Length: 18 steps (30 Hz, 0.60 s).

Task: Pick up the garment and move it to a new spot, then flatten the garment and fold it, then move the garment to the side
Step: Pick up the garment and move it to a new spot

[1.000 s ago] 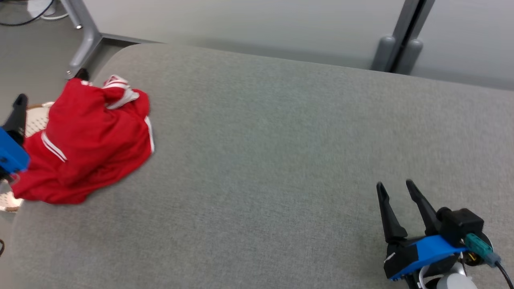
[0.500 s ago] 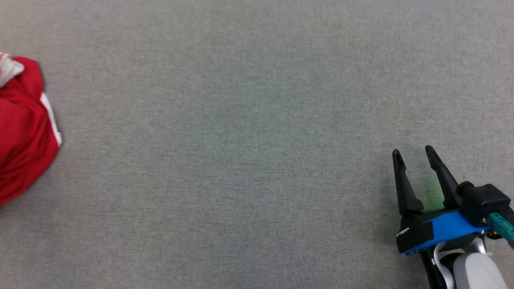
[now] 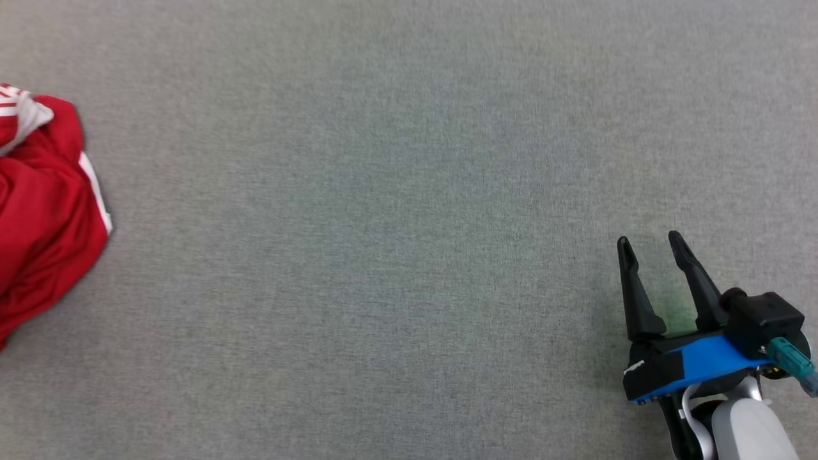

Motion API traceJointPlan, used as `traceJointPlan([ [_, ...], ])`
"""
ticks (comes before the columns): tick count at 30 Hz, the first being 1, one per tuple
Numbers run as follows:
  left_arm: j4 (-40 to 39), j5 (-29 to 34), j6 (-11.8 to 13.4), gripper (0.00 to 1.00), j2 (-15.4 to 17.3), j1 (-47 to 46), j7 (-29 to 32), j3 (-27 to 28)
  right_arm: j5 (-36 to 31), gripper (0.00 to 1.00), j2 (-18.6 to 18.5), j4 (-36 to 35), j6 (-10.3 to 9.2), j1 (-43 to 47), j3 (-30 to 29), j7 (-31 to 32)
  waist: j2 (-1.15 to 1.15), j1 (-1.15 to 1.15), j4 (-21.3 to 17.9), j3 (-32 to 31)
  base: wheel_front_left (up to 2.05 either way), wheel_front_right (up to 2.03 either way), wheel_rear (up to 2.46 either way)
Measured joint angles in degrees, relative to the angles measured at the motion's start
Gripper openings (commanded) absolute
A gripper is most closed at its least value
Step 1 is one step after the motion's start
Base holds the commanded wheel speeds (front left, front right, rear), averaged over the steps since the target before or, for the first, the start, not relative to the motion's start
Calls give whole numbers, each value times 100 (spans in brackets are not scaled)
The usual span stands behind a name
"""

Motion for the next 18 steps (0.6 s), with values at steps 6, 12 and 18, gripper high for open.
traceJointPlan([
  [6,-80,151,-348,0,187,-430,-186,-104,149,100,0,241,0,-10,94,-113,0,-1,116,-459,0,0,0],
  [12,-522,543,-631,0,400,-1099,-76,-544,420,100,-2,556,0,41,156,-277,-3,-1,179,-1017,0,0,0],
  [18,-1192,912,-892,0,371,-1946,356,-1204,688,100,0,946,0,235,327,-497,-3,-2,86,-1578,0,0,0],
])
